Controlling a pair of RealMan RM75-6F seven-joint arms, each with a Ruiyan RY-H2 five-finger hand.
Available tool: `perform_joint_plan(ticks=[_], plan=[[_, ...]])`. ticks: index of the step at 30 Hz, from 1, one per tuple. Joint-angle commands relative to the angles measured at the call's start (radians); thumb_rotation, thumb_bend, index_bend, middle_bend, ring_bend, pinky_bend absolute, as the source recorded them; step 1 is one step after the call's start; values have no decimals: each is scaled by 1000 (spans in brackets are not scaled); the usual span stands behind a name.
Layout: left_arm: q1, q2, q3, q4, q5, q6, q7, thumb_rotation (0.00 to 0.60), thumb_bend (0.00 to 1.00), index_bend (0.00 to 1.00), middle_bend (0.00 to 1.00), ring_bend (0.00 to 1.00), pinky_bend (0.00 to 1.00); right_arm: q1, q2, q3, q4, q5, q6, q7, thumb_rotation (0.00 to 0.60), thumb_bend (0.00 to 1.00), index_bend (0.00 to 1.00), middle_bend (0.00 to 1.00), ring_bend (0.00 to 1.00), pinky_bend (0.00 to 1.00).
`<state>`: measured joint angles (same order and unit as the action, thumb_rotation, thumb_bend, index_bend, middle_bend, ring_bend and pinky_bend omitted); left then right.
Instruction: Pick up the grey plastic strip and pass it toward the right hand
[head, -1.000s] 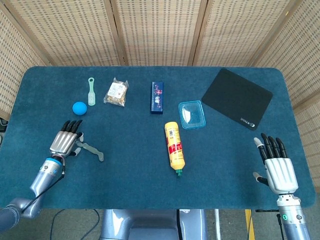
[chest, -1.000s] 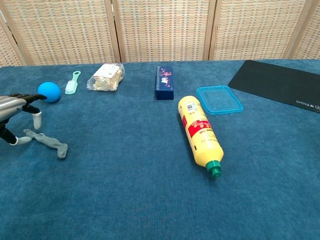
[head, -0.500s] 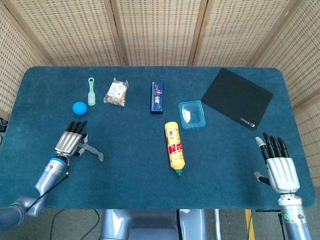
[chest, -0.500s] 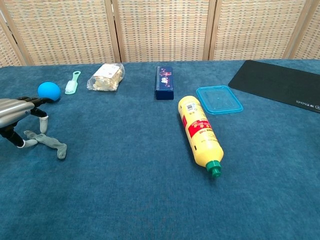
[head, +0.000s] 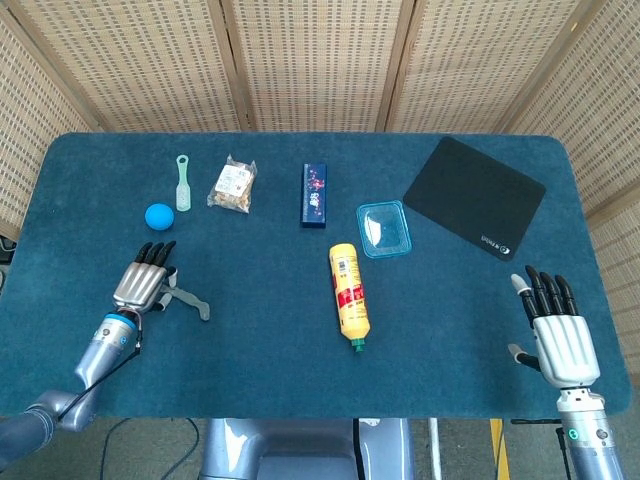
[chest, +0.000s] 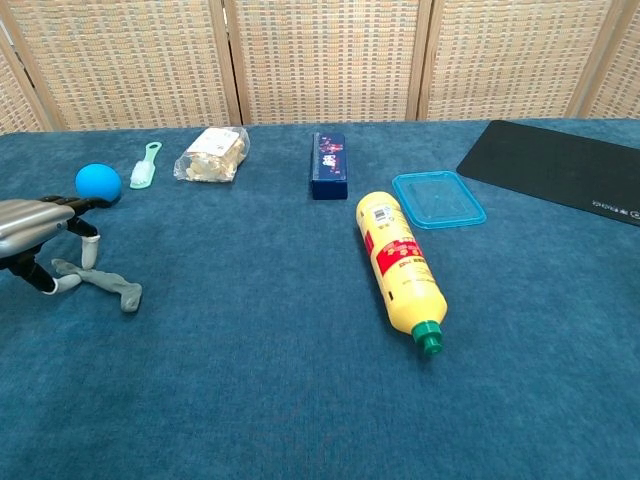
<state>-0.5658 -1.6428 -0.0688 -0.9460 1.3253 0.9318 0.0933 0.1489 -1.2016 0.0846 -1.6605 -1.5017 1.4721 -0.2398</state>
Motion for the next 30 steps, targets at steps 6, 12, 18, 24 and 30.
perform_joint_plan(ticks=[6,12,18,24,30], plan=[[1,-5,-3,-4,-10,-5,24,600,423,595,0,0,0,-2,3,0,-3,-5,5,3,600,0,0,0,0,0],[-4,-9,2,3,-2,-3,63,600,500,603,0,0,0,-5,7,-2,-8,-11,9,6,600,0,0,0,0,0],[-4,-14,2,12,7,8,56,600,640,663,0,0,0,-6,9,-2,-10,-13,10,11,600,0,0,0,0,0],[5,5,-16,-19,22,58,-13,600,653,725,0,0,0,-6,9,-3,-10,-18,9,12,600,0,0,0,0,0],[9,57,-56,-119,6,49,-202,600,653,742,0,0,0,-2,0,-6,-3,-34,10,26,600,0,32,0,0,0]])
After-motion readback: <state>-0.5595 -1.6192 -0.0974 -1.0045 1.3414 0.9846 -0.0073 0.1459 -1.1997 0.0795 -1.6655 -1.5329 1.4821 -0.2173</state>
